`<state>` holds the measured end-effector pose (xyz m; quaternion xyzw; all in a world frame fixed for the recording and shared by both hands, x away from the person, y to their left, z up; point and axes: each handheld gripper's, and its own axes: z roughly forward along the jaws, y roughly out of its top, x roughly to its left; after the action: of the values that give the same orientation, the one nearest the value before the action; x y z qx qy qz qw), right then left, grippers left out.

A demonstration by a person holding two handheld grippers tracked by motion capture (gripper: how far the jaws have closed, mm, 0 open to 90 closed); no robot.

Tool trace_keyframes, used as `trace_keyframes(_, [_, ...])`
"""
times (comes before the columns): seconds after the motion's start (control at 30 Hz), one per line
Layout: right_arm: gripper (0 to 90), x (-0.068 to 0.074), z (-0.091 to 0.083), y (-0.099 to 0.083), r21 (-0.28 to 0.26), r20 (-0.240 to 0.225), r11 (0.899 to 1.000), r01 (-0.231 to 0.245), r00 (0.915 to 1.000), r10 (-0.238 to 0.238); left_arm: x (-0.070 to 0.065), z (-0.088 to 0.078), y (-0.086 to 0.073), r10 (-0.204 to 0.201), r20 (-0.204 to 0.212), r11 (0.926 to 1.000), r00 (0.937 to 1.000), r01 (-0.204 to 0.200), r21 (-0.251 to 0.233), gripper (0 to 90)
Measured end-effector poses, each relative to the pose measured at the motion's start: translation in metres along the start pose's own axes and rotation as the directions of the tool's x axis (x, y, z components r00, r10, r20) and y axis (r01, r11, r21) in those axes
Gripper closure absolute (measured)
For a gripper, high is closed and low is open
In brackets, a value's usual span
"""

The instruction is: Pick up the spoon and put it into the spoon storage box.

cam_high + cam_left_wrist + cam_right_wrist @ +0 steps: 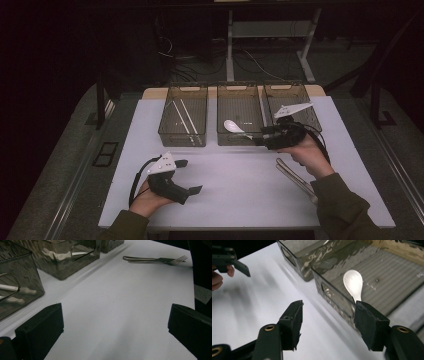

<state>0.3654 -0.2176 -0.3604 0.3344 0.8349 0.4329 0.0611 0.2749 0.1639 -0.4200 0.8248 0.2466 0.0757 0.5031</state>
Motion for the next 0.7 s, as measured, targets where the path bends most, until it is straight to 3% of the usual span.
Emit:
trace_keyframes(0.27, [40.0, -0.002, -0.012, -0.025, 0.020, 0.017, 1.000, -0.015, 0.9997, 0.015, 0.000, -0.001, 0.000, 0.003, -0.005, 1.0000, 1.0000, -0.003, 0.000, 0.0])
trace_keyframes(0.7, [42.7, 0.002, -0.022, -0.051, 0.065, 0.024, 0.998, -0.010, 0.9997, 0.008, -0.001, -0.001, 0.000, 0.004, -0.009, 1.0000, 1.0000, -0.004, -0.002, 0.0])
